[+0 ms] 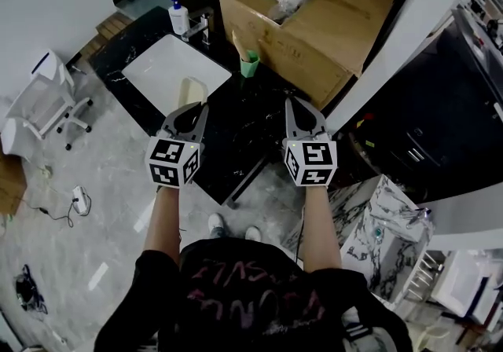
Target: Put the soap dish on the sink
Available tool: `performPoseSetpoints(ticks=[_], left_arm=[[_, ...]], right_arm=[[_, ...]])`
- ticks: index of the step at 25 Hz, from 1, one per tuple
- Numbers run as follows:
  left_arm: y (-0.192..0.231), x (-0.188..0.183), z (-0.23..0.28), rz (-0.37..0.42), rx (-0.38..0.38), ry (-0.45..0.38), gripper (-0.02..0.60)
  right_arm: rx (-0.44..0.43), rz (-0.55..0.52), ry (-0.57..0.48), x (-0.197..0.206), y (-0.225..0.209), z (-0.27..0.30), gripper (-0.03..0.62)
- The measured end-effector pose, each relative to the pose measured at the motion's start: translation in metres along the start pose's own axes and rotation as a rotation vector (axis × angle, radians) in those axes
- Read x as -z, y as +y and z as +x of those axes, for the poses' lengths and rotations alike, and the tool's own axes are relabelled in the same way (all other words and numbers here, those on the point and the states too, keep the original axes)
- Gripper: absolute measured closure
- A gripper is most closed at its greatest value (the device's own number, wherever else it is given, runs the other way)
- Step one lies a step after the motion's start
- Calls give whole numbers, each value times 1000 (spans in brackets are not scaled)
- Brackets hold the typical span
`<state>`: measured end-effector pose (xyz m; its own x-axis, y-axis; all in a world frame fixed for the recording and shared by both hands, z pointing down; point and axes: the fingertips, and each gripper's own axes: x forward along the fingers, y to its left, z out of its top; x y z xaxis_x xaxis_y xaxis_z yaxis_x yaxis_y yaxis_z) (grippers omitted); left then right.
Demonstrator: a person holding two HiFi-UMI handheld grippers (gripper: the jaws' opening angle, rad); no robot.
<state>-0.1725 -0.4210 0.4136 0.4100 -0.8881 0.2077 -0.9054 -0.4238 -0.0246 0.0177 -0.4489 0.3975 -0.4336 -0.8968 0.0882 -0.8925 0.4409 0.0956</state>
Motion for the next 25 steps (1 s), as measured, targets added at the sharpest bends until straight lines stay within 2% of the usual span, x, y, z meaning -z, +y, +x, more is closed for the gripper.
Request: performPoseSetpoints(ticks=[5,16,25], left_arm=[[5,14,24,27,40,82,560],[-14,105,61,71,173,378,560],[-38,186,64,225,295,639,558]], right_arm=[[32,3,-6,-7,-6,2,582],[56,-5,3,-9,-6,3,580],[70,-6,45,9,-12,2,580]])
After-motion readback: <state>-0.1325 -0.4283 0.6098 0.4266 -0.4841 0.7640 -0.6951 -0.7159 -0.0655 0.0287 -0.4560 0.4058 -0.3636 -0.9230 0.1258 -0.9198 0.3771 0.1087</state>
